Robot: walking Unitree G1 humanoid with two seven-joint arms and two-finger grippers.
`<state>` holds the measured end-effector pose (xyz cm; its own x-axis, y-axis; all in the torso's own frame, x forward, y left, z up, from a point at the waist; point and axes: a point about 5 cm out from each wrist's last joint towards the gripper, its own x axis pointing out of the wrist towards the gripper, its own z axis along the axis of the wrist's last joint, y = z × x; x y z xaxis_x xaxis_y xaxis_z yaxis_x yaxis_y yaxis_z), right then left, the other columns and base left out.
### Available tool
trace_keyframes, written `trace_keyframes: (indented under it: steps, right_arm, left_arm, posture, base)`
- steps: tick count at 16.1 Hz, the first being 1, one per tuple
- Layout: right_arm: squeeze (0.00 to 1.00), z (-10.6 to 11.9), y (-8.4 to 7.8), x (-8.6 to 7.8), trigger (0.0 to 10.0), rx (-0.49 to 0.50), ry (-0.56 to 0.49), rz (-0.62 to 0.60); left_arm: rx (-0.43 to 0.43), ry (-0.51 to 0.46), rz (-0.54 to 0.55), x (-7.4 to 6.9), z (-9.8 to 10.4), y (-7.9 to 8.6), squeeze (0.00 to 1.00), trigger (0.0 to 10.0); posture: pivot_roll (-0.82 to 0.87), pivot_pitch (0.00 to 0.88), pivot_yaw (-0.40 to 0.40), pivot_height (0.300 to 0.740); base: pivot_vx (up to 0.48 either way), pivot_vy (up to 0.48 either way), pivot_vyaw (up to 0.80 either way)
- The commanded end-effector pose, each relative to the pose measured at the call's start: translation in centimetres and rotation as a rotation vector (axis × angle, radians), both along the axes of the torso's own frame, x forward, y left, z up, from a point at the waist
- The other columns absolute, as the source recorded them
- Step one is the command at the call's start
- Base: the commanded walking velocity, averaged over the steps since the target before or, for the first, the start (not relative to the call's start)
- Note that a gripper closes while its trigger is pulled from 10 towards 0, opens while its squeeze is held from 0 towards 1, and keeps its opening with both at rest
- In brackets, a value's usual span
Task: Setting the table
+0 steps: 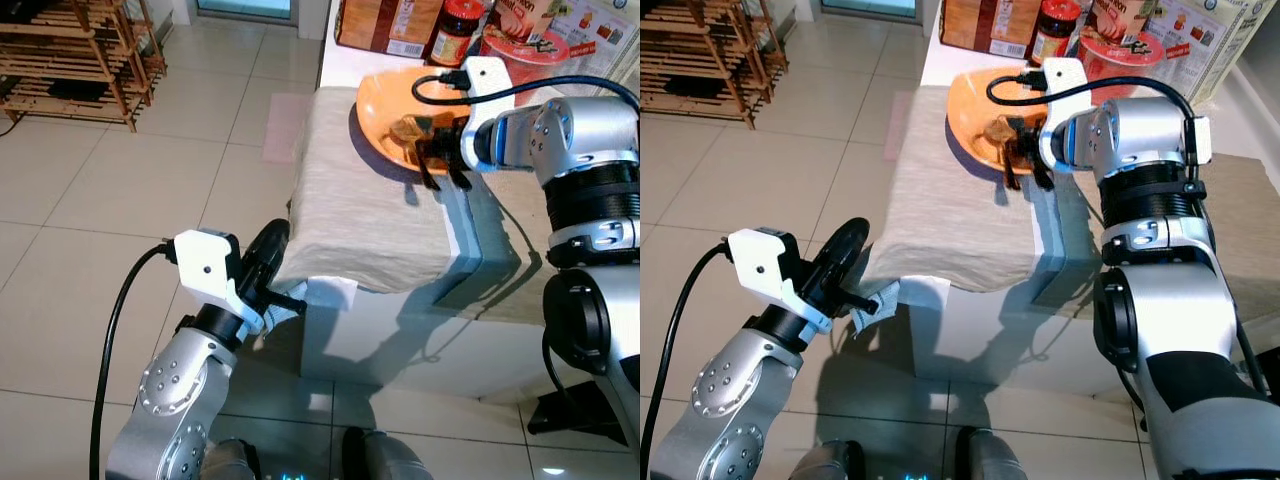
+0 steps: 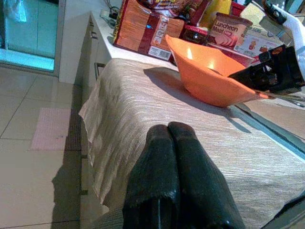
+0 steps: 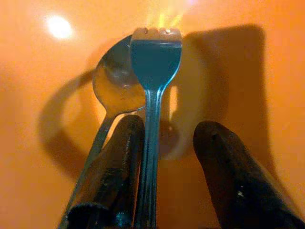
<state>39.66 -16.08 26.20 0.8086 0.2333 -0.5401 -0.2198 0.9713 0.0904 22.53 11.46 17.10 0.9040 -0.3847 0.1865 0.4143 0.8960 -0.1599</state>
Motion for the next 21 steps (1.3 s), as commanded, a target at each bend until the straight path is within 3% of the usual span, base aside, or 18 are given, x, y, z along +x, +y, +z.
trace_keyframes:
  steps: [1, 16, 19, 21]
  right_arm:
    - [0.00, 0.5, -0.2, 0.0, 0.0, 0.010, -0.009, -0.014]
    - [0.00, 1.1, -1.2, 0.3, 0.0, 0.043, -0.046, -0.074]
    - [0.00, 1.7, -1.5, 0.5, 0.0, 0.074, -0.090, -0.111]
    - [0.00, 2.8, -2.5, 0.8, 0.0, 0.110, -0.162, -0.195]
  left_arm:
    - [-0.001, 0.002, -0.007, -0.3, 0.1, -0.3, 0.00, 10.0]
    - [0.001, -0.010, -0.012, -0.1, 0.2, -0.4, 0.00, 10.0]
    - [0.002, -0.011, -0.013, 0.0, 0.2, -0.4, 0.00, 10.0]
    - [0.003, -0.013, -0.012, 0.0, 0.3, -0.3, 0.00, 10.0]
  posture:
    - [-0.08, 0.180, -0.076, 0.740]
    - [-0.08, 0.159, -0.078, 0.740]
    - [-0.08, 0.157, -0.077, 0.740]
    - [-0.07, 0.158, -0.073, 0.740]
  base:
    - [0.000, 0.000, 0.00]
    - [0.000, 0.000, 0.00]
    - [0.000, 0.000, 0.00]
    - [0.000, 0.000, 0.00]
